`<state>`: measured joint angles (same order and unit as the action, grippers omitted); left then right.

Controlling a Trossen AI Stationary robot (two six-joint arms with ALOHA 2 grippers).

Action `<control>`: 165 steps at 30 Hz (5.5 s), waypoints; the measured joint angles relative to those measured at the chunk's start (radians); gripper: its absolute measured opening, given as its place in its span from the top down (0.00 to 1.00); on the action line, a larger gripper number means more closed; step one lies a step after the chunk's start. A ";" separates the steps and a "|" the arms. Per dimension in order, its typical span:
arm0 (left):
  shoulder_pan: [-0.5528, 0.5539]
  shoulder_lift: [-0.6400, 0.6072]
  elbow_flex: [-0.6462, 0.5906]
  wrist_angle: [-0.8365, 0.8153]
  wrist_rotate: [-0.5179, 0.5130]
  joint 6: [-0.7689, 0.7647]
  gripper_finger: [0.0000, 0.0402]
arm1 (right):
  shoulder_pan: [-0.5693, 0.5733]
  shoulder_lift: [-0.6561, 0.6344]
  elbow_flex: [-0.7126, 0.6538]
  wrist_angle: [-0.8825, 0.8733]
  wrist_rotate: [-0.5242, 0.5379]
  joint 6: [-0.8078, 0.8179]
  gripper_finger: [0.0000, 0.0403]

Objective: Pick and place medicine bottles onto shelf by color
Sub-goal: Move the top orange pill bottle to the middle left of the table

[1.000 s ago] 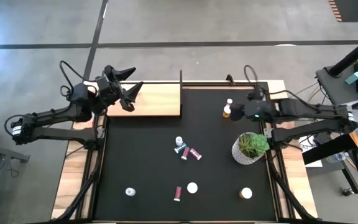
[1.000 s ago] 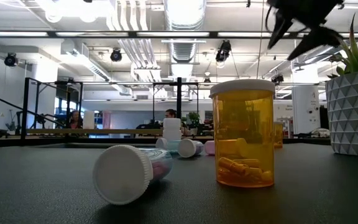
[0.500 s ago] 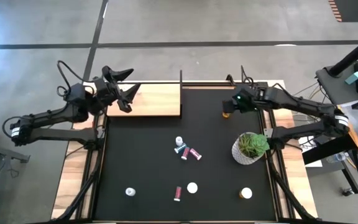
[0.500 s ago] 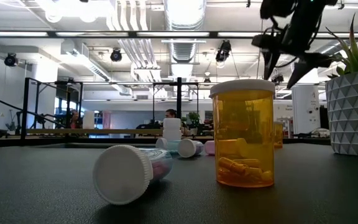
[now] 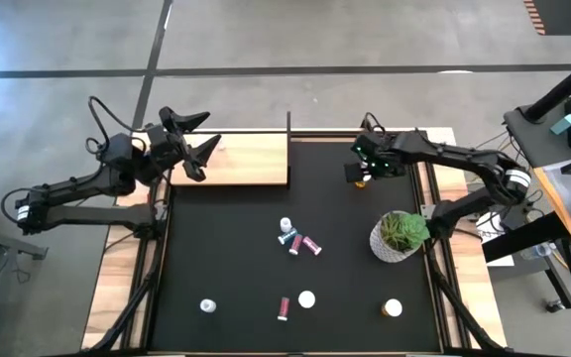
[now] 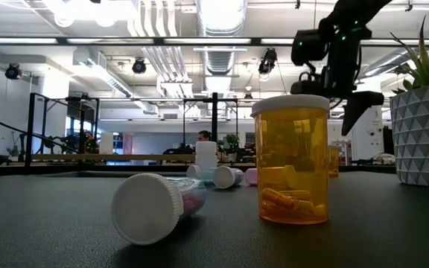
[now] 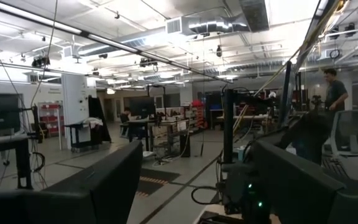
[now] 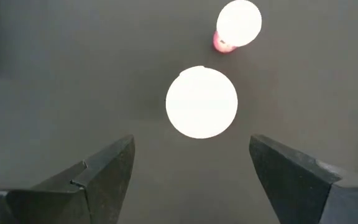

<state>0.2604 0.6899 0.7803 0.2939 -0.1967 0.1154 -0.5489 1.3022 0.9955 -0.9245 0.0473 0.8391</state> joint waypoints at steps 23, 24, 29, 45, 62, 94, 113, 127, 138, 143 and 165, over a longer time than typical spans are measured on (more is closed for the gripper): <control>0.000 -0.011 0.000 -0.059 0.001 -0.003 0.28 | -0.063 0.146 0.000 0.108 -0.003 -0.081 0.28; 0.000 -0.012 0.000 -0.060 0.001 -0.003 0.28 | -0.066 0.148 0.000 0.108 -0.003 -0.081 0.30; 0.000 -0.015 0.000 -0.061 0.001 -0.003 0.28 | -0.066 0.155 0.000 0.108 -0.003 -0.081 0.41; 0.000 -0.057 0.000 -0.060 0.001 -0.003 0.28 | -0.050 0.143 0.069 0.042 -0.056 -0.113 0.49; 0.000 -0.073 0.000 -0.058 0.001 -0.004 0.28 | 0.222 0.143 0.513 -0.279 -0.108 -0.363 0.48; -0.001 0.054 0.003 -0.006 0.258 -0.371 0.28 | 0.411 0.431 0.921 -0.098 -0.108 -0.552 0.48; -0.001 -0.090 0.004 -0.016 0.343 -0.371 0.28 | 0.378 0.791 1.343 -0.214 -0.104 -0.585 0.48; -0.001 -0.113 0.002 -0.022 0.354 -0.389 0.28 | 0.382 0.972 1.347 -0.143 -0.081 -0.530 0.48; -0.001 -0.115 0.001 -0.025 0.354 -0.446 0.28 | 0.401 0.966 1.352 -0.138 -0.044 -0.525 0.48; -0.001 -0.117 0.001 -0.026 0.354 -0.392 0.28 | 0.408 0.919 1.355 -0.122 -0.050 -0.517 0.48; -0.001 -0.114 -0.001 -0.051 0.354 -0.397 0.28 | 0.466 1.031 1.360 -0.013 -0.136 -0.529 0.48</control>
<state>0.2594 0.5764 0.7795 0.2432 0.1576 -0.2813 -0.0830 2.3335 2.3550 -0.9374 -0.0882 0.3097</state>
